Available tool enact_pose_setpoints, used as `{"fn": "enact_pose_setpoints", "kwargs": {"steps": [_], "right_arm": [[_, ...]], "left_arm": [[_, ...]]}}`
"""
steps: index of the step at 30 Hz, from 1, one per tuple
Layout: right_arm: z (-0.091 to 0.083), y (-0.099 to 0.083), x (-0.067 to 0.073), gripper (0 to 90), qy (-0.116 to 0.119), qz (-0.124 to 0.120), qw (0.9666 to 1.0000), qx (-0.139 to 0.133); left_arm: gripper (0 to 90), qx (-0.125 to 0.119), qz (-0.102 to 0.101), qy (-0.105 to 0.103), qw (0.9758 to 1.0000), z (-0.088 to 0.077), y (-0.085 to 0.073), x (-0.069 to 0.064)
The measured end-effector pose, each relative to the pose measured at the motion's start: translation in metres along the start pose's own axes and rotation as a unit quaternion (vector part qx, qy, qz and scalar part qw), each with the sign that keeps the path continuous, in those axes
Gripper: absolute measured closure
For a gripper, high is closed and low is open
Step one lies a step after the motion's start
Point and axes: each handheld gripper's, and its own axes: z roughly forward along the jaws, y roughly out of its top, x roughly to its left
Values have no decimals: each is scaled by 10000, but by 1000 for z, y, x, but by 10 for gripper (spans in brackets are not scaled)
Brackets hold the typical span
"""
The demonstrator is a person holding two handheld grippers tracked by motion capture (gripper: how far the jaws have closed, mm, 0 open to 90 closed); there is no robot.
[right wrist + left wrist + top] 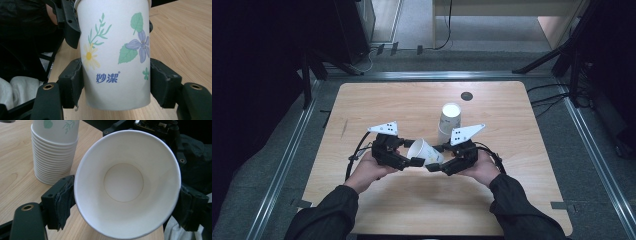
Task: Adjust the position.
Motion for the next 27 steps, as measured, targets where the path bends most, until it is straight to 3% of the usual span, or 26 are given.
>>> {"fn": "enact_pose_setpoints", "kwargs": {"steps": [4, 27], "right_arm": [[0, 0, -1, 343, 12, 24, 10000, -48], [1, -1, -2, 327, 41, 91, 10000, -3]], "left_arm": [[200, -82, -6, -52, 10000, 0, -1, 0], [225, -94, 44, -4, 9999, -1, -1, -1]]}}
